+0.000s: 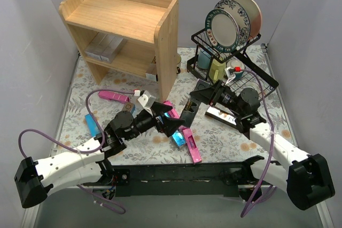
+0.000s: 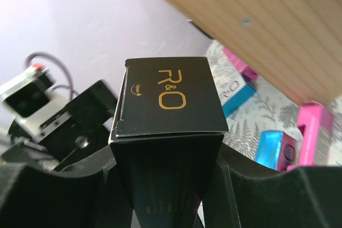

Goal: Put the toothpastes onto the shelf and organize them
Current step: Pick up the toothpaste from the center of the board.

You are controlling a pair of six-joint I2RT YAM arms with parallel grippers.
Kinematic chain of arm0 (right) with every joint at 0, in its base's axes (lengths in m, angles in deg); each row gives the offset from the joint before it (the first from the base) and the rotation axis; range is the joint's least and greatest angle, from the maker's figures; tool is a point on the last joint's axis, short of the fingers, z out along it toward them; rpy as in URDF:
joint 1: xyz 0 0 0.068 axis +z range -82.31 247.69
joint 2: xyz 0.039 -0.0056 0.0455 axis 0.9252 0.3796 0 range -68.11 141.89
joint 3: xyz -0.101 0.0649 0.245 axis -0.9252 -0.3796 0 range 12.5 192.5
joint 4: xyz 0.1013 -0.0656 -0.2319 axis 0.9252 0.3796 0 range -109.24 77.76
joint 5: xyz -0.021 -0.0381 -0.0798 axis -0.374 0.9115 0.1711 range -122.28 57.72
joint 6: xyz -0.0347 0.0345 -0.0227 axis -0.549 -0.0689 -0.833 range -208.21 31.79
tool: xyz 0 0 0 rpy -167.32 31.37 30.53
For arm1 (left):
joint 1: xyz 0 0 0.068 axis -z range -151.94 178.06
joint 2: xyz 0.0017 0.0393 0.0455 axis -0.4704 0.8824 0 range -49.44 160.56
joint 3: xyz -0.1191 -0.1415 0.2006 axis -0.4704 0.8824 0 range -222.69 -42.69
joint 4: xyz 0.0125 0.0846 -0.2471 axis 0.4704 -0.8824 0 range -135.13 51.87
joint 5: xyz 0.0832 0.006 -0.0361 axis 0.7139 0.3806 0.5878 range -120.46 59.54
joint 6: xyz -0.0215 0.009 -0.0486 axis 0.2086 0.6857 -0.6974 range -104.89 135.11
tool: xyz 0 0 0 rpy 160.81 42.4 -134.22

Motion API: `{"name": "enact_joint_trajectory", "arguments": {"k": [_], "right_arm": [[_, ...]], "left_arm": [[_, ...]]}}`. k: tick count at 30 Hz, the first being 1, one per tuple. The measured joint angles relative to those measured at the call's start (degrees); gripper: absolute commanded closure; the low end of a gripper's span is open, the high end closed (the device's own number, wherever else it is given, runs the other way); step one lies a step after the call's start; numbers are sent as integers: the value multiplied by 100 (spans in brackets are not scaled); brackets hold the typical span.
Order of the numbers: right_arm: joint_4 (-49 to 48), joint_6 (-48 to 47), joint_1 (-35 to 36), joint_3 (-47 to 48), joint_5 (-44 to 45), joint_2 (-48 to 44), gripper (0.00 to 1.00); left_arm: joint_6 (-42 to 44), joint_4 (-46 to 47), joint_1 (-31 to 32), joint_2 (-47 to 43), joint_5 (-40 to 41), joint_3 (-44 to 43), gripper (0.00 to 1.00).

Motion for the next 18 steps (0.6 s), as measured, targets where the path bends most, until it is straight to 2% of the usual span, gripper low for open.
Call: {"name": "enact_joint_trajectory", "arguments": {"k": [4,8,18], "right_arm": [[922,90,0,-9,605,-234,54],[1373,334,0,-48,962,-352,52],[1773,728,-4,-160,1408,-575,50]], "left_arm": [[592,44,256,-289,564,216,2],[1248,404,667,-256,1147,560,2],[2618,1912,1674,363,2225,1062,2]]}}
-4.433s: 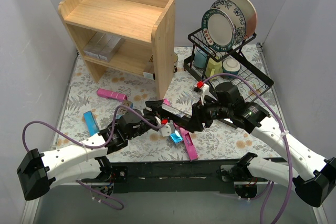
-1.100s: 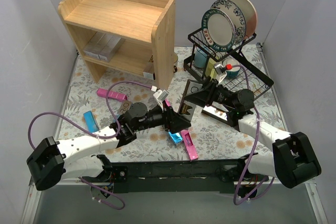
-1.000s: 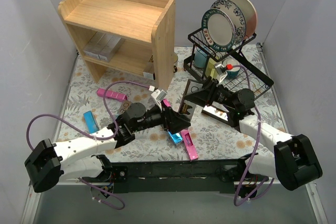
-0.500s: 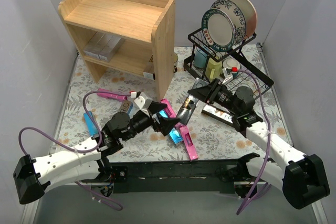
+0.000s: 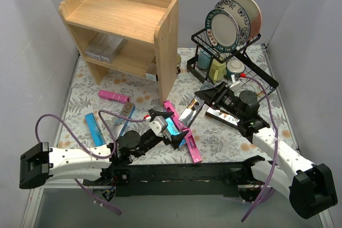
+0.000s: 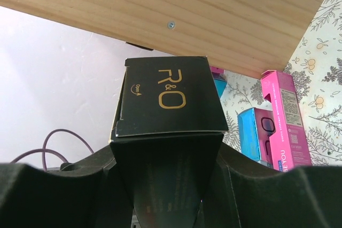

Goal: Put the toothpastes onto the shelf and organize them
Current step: Pick up the toothpaste from the center of the board.

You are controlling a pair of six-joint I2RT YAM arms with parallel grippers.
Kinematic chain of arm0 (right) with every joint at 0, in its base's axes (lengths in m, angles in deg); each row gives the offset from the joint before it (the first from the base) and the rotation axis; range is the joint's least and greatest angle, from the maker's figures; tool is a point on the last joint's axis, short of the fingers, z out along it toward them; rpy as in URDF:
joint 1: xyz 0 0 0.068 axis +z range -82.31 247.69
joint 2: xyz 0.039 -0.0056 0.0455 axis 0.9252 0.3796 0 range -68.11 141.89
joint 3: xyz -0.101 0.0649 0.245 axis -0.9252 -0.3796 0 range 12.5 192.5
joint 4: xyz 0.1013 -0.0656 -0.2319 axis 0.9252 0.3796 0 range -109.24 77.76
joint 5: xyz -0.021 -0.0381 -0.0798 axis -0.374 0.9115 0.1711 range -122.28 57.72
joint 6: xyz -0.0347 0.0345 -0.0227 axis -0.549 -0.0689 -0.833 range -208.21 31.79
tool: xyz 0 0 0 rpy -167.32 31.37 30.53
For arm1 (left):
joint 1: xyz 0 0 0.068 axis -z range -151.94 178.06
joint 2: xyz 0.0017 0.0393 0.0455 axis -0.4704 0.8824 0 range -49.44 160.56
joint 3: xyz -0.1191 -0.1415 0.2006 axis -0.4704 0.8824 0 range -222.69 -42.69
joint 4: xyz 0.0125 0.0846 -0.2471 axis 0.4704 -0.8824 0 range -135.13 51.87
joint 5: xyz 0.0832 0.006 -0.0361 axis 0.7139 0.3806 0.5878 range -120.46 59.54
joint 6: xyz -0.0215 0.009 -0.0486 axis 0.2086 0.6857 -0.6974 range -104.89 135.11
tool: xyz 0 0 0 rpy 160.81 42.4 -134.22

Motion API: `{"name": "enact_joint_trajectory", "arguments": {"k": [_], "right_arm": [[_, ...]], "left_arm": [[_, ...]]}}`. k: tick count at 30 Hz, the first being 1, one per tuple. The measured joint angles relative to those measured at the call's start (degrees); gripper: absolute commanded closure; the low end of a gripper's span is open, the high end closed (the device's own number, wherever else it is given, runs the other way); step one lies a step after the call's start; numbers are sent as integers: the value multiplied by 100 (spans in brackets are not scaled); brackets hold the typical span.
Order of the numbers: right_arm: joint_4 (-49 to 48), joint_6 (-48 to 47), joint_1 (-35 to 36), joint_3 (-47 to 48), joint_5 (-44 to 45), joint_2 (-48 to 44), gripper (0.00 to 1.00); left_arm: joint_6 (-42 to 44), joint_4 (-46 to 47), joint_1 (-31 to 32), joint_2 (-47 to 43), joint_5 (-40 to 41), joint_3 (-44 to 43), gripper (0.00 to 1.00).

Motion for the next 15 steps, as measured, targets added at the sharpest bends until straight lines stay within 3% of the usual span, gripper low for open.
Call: {"name": "enact_joint_trajectory", "arguments": {"k": [15], "right_arm": [[17,238,0,-192,278,-278,49]], "left_arm": [[584,2011,243,1694,940,-79,5]]}}
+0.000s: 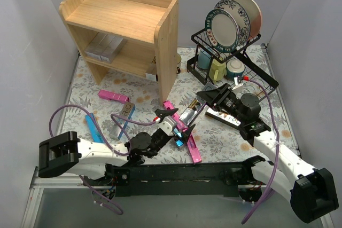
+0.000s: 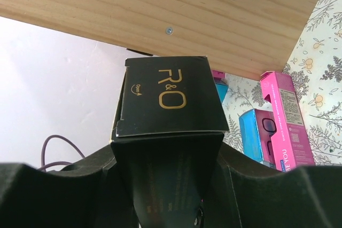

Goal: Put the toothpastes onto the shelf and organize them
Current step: Pick up the toothpaste from the center of the board.

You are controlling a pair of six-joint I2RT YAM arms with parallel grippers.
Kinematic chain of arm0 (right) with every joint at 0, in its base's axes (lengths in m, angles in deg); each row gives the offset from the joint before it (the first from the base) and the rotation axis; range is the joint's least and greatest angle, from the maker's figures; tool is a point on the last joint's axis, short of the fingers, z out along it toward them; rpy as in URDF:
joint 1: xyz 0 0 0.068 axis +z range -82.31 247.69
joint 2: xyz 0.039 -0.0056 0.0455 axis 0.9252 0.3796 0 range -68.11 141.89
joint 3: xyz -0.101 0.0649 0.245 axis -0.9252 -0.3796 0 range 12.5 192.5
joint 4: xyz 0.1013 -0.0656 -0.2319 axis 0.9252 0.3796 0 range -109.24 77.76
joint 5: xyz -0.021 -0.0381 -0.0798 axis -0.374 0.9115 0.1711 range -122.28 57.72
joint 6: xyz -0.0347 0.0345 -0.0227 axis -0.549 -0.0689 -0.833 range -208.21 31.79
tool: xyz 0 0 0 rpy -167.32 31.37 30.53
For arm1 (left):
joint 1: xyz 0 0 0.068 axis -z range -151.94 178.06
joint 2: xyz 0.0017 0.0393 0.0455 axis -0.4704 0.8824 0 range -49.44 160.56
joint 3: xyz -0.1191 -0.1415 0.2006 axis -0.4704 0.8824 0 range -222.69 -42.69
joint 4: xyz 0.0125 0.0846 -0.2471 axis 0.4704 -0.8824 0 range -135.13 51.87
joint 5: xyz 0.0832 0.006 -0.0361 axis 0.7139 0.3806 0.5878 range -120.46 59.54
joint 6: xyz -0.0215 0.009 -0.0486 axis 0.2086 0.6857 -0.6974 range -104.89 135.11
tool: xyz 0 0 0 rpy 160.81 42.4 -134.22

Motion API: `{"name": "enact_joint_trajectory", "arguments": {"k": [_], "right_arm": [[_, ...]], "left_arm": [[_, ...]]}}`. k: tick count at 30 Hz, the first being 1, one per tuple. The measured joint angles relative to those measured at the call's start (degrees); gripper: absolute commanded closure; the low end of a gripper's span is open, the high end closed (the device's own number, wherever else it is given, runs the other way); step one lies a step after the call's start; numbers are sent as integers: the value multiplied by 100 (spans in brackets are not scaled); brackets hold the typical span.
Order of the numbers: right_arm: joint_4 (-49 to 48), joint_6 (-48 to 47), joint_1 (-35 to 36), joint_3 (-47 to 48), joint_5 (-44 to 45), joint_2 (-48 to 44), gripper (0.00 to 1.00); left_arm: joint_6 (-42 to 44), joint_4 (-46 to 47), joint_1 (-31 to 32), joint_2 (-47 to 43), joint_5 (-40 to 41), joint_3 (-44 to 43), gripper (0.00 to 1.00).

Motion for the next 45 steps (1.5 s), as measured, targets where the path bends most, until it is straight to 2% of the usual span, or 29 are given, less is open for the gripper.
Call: {"name": "enact_joint_trajectory", "arguments": {"k": [9,22,26,29,30,34,35,39,44,45], "right_arm": [[-79,127,0,-175,4,-2,49],[-214,225,0,-260,4,-90,49],[-219,256,0,-260,4,-101,49],[-219,267,0,-260,7,-101,49],[-221,278,0,-260,2,-101,49],[-229,299,0,-262,2,-101,48],[-234,304,0,-262,4,-101,46],[-299,345,0,-319,0,-116,26],[-323,177,0,-328,-26,-131,12],[-321,125,0,-328,-44,-131,7]], "left_arm": [[17,682,17,649,39,-308,13],[-173,844,17,981,485,-345,23],[-254,833,17,1043,487,-389,32],[-306,835,17,1058,476,-393,40],[-317,835,17,1058,448,-396,46],[-365,776,31,1056,407,-417,57],[-372,752,33,1051,409,-424,58],[-455,525,35,960,415,-446,62],[-632,-212,42,553,560,-448,65],[-686,-402,44,424,623,-448,65]]}}
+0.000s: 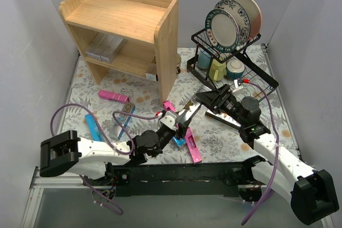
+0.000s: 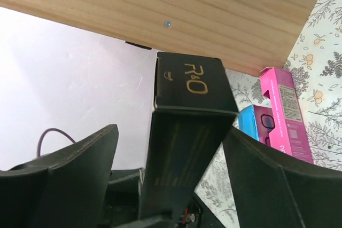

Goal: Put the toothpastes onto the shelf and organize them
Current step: Pick up the toothpaste from the center of the board, then place the toothpaste on the shelf.

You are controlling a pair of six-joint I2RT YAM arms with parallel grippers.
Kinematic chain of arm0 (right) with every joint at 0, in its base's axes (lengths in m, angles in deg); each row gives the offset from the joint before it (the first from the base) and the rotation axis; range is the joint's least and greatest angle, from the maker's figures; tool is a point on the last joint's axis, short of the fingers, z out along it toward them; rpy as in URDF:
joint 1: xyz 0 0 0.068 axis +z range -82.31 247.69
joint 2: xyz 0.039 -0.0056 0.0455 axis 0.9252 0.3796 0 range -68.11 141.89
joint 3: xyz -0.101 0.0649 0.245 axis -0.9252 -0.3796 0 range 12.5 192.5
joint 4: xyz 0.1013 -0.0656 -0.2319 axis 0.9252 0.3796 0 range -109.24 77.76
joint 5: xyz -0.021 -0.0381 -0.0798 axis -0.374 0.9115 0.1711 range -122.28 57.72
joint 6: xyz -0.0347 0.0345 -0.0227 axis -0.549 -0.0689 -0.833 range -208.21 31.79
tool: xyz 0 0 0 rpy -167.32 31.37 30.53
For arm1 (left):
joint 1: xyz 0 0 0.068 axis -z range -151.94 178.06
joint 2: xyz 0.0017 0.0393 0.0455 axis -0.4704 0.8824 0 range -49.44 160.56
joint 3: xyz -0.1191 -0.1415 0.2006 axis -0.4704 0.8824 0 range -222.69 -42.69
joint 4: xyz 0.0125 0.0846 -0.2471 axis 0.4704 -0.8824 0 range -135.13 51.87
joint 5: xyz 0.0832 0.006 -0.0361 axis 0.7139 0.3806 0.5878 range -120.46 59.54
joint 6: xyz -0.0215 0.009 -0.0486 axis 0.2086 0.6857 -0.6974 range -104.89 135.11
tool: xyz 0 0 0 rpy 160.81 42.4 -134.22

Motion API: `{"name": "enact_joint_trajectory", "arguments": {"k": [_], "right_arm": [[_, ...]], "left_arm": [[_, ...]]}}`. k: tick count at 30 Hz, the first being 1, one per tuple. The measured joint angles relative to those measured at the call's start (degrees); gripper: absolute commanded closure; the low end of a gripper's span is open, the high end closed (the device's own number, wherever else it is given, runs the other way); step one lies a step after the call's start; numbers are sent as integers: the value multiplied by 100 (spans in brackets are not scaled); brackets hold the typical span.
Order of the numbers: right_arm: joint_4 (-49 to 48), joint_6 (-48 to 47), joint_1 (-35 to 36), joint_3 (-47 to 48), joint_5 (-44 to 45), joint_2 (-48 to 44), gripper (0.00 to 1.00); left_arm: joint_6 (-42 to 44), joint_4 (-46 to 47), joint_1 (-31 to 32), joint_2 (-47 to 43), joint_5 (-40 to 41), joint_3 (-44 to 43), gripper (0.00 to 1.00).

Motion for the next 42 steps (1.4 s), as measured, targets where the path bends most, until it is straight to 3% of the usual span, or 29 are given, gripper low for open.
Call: {"name": "enact_joint_trajectory", "arguments": {"k": [5,11,20,31,37,42], "right_arm": [[317,-476,0,162,-179,90,3],[868,-1217,-33,420,-203,-26,1],[2135,-2433,-205,581,608,-595,1],[2828,-3298,-258,844,1462,-848,2],[2879,-3482,-262,844,1565,-909,2],[2881,-3576,-262,844,1585,-957,2]], "left_arm": [[-479,-1139,0,-946,367,0,70],[-1401,-3235,13,-2299,772,-90,74],[-2662,-6402,9,-4391,1478,-476,81],[-3703,-9427,4,-4315,2761,-2520,82],[-3473,-9827,4,-4258,3246,-2763,82],[-2251,-9064,2,-4026,3484,-2614,82]]}}
